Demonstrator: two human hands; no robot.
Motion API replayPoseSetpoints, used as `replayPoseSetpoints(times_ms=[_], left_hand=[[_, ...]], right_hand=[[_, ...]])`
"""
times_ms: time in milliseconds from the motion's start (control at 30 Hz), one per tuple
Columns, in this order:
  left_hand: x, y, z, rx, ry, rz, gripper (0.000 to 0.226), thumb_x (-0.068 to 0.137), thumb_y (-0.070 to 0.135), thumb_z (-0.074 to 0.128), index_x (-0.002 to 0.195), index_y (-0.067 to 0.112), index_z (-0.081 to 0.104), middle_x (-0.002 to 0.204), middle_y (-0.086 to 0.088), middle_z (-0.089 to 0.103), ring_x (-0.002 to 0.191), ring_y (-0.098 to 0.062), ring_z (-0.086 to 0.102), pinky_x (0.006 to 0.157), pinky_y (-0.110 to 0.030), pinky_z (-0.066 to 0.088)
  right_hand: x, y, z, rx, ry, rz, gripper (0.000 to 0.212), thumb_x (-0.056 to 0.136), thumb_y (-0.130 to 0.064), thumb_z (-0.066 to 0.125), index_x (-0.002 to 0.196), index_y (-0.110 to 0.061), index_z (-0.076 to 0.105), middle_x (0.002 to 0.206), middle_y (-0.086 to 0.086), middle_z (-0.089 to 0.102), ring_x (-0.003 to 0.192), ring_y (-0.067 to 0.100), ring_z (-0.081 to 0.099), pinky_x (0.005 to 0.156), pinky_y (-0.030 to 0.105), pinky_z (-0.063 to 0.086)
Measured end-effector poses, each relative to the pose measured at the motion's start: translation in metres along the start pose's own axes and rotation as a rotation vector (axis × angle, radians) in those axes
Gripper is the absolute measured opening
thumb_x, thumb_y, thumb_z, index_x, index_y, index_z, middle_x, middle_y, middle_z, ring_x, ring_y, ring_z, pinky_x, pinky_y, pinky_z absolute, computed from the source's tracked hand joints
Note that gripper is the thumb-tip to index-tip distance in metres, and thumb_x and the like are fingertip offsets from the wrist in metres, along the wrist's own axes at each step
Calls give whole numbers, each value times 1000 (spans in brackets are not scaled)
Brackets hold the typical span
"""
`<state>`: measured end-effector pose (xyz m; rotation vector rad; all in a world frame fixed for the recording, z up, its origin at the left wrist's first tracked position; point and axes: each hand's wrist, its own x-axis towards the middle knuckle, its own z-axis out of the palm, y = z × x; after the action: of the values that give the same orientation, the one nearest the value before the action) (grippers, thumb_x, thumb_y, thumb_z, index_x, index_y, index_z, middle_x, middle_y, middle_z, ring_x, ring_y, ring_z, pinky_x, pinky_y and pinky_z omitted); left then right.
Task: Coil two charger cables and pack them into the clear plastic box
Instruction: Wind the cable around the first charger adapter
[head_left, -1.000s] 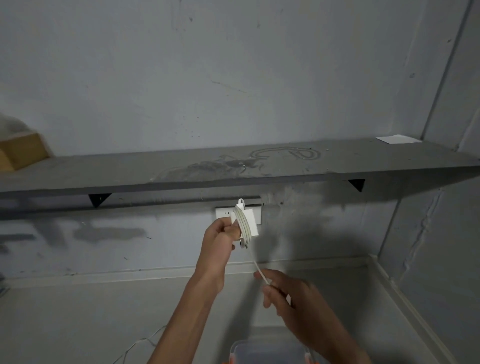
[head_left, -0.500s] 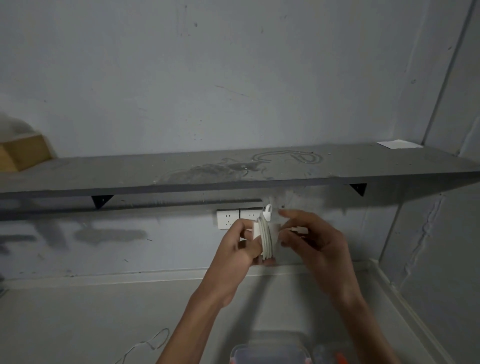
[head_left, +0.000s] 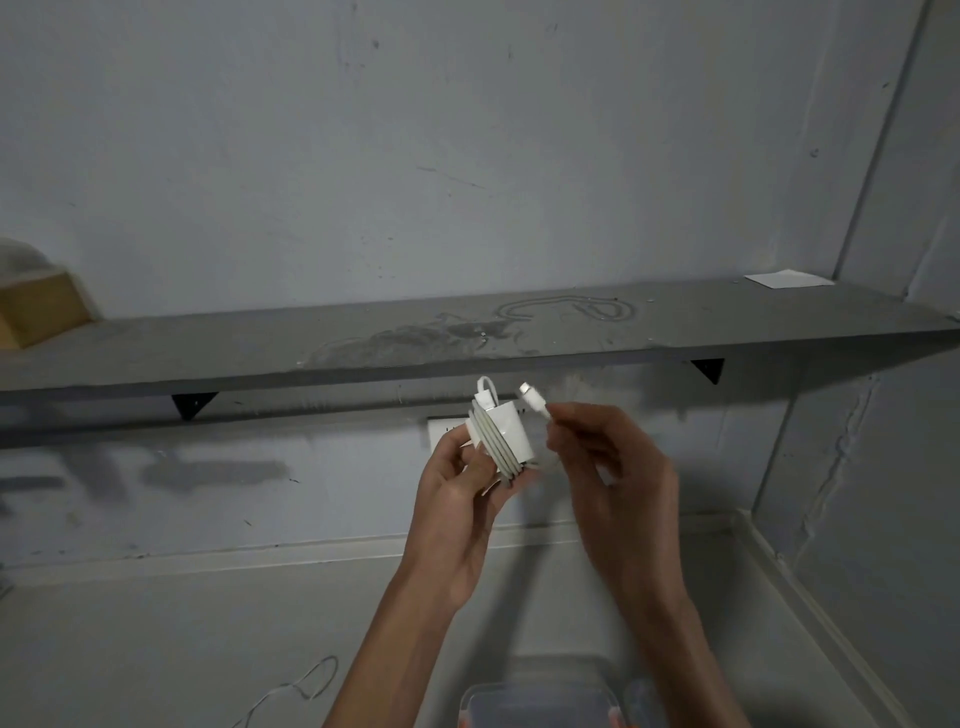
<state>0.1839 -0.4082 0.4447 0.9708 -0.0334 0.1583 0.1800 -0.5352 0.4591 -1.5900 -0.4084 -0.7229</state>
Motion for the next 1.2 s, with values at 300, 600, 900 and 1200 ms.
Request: replayPoseSetpoints(times_ms=[300, 600, 900, 1200], left_hand=[[-2, -2, 7, 91, -34, 81, 37, 86, 12, 60, 123, 5, 60, 124, -19, 65, 113, -31, 65, 95, -43, 54], [-8, -14, 11, 388, -97, 77, 27, 97, 8, 52, 123, 10, 62, 114, -13, 71, 111, -28, 66, 101, -40, 51], [-2, -13, 2, 532, -87, -38, 25, 93, 3, 55, 114, 10, 66, 111, -12, 72, 107, -23, 68, 100, -38, 51], [-6, 9, -4, 814, -148, -83, 26, 77, 8, 53, 101, 10, 63, 92, -17, 62, 92, -32, 61, 94, -44, 49]], right_hand=[[1, 1, -16, -588, -37, -178, 18, 85, -3, 68, 90, -20, 73, 86, -7, 66, 69, 11, 62, 54, 29, 52], [-3, 7, -14, -725, 50, -181, 16, 79, -8, 74, 86, -23, 76, 76, -9, 68, 71, 14, 61, 52, 10, 29], [-14, 25, 1, -184, 3, -73, 41, 92, 6, 55, 123, -19, 65, 112, -6, 72, 101, -4, 66, 84, 13, 52], [42, 14, -5, -535, -557, -351, 23, 93, -29, 57, 112, -34, 69, 115, -15, 68, 112, 7, 58, 94, 28, 48]])
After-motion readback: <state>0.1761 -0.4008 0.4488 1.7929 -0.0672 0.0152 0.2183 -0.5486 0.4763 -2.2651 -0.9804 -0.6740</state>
